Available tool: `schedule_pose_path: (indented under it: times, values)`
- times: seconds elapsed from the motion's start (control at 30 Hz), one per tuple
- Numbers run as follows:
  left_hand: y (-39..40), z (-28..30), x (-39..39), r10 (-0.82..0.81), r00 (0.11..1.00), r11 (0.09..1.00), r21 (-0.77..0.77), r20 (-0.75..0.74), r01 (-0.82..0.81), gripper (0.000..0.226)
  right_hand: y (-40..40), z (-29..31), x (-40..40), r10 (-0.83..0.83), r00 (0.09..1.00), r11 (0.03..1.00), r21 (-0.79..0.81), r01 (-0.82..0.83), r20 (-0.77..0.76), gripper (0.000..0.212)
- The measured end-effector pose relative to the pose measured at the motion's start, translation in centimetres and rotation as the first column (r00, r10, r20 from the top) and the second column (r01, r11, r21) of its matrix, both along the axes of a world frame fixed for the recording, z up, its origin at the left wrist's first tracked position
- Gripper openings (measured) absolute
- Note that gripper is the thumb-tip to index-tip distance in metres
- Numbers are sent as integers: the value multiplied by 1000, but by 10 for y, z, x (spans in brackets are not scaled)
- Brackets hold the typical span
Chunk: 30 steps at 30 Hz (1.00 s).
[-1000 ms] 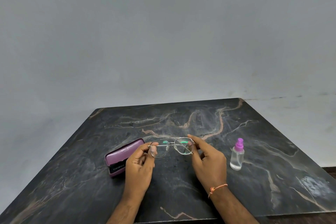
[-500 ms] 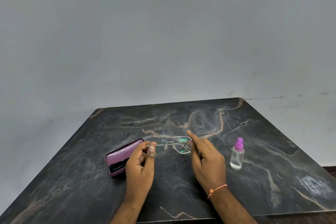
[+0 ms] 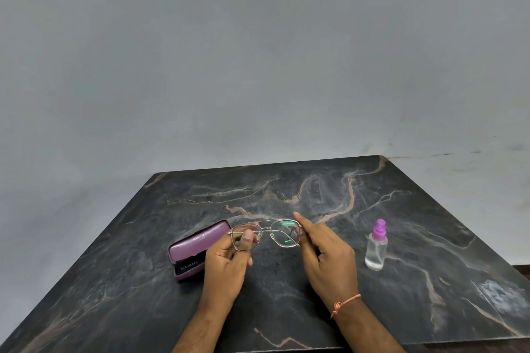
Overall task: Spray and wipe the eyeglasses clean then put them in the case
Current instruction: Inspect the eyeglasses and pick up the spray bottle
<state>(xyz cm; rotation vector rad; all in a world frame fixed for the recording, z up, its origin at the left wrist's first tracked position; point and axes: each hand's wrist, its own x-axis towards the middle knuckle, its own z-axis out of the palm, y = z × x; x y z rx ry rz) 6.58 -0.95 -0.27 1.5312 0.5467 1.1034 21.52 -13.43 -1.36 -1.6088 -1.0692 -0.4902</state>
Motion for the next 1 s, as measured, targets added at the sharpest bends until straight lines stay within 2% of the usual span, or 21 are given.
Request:
schedule_pose_path:
  times: [0.2,0.37,0.5,0.57,0.87,1.0]
  values:
    - [0,-4,-1,33,999,999,40,-36,-32,18,0,1,-1,10,1000,1000,15,-10,-9,38]
    - [-4,-6,0,125,989,979,172,-84,-109,19,-3,1,-1,18,999,999,43,-16,-35,36]
    - [-4,-6,-4,255,959,904,382,-124,-191,29,-5,4,-4,7,997,997,79,0,-79,28]
    - [-5,-5,-3,302,941,871,444,-150,-209,25,-5,5,-6,-24,994,997,71,32,-102,30]
    - [-9,-2,-1,461,849,775,583,-257,-244,20,-7,6,-6,-40,990,993,107,55,-138,23]
    - [-7,0,1,492,821,727,655,-288,-206,20,-8,4,-3,-38,985,990,129,60,-170,22]
